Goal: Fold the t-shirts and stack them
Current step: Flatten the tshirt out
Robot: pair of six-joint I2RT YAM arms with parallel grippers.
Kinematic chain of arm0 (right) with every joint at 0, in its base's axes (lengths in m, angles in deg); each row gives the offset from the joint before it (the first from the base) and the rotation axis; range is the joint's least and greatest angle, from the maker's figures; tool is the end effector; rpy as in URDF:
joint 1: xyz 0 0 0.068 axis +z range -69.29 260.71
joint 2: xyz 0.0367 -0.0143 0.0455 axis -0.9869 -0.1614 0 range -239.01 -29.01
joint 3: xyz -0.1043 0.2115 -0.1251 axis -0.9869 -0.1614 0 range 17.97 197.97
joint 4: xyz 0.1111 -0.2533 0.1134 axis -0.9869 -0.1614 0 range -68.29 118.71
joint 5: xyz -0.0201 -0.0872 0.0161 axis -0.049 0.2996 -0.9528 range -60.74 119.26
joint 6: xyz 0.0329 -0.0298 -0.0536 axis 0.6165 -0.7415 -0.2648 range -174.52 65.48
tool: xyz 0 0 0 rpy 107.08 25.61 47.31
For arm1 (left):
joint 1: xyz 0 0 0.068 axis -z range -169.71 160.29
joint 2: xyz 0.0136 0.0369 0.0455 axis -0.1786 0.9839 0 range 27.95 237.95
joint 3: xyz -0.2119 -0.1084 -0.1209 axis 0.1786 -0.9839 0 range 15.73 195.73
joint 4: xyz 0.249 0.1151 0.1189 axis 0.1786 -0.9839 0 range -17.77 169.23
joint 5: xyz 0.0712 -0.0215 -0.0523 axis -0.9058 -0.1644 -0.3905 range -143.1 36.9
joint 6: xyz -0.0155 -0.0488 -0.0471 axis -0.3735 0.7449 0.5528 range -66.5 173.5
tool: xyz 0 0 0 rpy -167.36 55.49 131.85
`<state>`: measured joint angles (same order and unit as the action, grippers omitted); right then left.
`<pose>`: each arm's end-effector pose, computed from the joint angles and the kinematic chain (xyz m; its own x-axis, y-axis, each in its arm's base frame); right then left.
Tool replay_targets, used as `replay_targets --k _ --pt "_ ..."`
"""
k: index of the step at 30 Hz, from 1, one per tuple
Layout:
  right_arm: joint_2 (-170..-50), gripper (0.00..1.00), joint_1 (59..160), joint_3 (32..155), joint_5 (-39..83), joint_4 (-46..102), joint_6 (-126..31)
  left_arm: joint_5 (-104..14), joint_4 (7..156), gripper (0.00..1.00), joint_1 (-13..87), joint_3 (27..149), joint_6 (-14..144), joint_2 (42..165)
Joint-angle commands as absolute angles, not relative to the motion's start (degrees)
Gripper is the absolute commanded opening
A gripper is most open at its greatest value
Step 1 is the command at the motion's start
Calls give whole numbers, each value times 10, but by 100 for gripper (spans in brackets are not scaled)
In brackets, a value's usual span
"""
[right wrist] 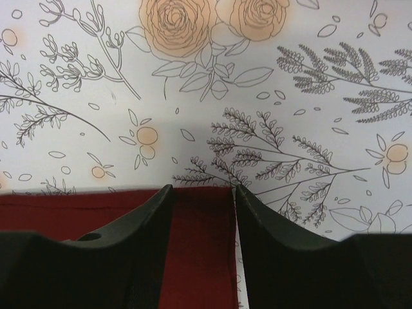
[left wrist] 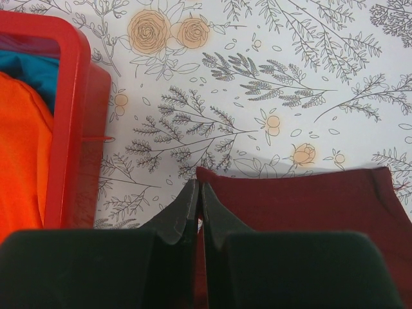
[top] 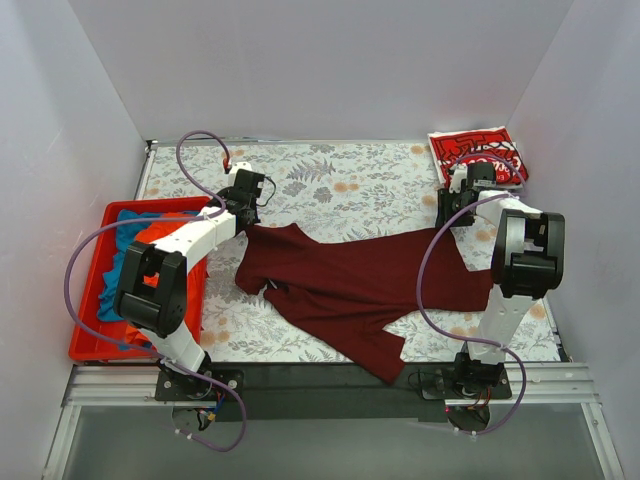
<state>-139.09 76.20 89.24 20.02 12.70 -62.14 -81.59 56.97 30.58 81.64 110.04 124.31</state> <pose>0.4421 -0.0258 0.1179 -0.8057 -0.0678 -0.5884 -0.1225 0.9910 0.0536 0.3840 -0.1132 0.1789 -0.4396 -0.6192 -0.6507 -0.6039 0.7400 -0.2961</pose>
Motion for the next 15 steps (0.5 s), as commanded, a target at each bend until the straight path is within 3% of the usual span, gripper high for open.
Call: replay_targets --k 1,11,15 --pt "-1376 51 757 893 199 74 -614 -822 573 0 301 830 1099 1235" --pt "-1397 49 754 873 203 72 -628 -820 572 0 300 828 1099 1222" --pt "-1410 43 753 866 195 73 -630 -818 572 0 299 830 1098 1223"
